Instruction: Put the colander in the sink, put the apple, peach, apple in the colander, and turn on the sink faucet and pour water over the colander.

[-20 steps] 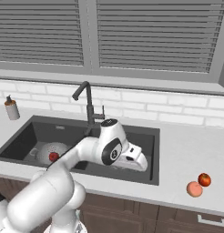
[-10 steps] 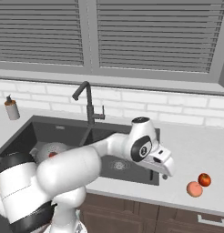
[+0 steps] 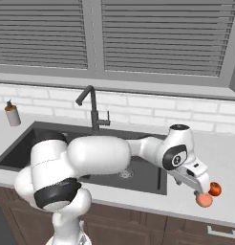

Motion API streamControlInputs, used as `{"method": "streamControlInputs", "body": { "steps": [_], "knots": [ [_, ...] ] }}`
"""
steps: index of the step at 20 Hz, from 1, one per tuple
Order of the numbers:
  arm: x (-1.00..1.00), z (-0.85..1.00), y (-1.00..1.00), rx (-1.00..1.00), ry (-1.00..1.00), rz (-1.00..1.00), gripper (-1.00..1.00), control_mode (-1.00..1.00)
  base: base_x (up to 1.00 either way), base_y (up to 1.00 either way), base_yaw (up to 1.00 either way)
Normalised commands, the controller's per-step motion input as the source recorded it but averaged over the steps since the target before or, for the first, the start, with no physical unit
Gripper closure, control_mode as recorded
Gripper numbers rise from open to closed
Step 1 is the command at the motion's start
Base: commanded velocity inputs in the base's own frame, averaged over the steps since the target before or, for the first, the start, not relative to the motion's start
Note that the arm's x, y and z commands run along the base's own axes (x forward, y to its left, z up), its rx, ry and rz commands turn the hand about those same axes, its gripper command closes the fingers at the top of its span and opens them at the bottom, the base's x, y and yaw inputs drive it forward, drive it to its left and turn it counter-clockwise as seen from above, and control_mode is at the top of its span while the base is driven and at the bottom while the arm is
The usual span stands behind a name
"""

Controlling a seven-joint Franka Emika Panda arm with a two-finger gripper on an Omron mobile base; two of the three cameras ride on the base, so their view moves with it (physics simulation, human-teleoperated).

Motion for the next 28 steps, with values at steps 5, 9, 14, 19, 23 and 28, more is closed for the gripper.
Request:
{"method": "streamControlInputs", "body": {
  "steps": [5, 9, 14, 19, 23, 28],
  "knots": [
    [0.08, -0.11, -0.52, 0.08, -0.01, -0.03, -1.00, -1.00, 0.00, 0.00, 0.00],
    [0.13, -0.18, -0.32, 0.12, -0.05, 0.00, -1.00, -1.00, 0.00, 0.00, 0.00],
    [0.04, -0.29, -0.14, 0.13, -0.10, 0.00, -1.00, -1.00, 0.00, 0.00, 0.00],
    [0.20, -0.13, -0.15, 0.10, -0.02, 0.00, -1.00, -1.00, 0.00, 0.00, 0.00],
    [0.26, -0.02, -0.13, 0.01, 0.00, 0.00, -1.00, -1.00, 0.00, 0.00, 0.00],
    [0.12, -0.14, -0.01, 0.00, 0.00, 0.00, -1.00, -1.00, 0.00, 0.00, 0.00]
  ]
}}
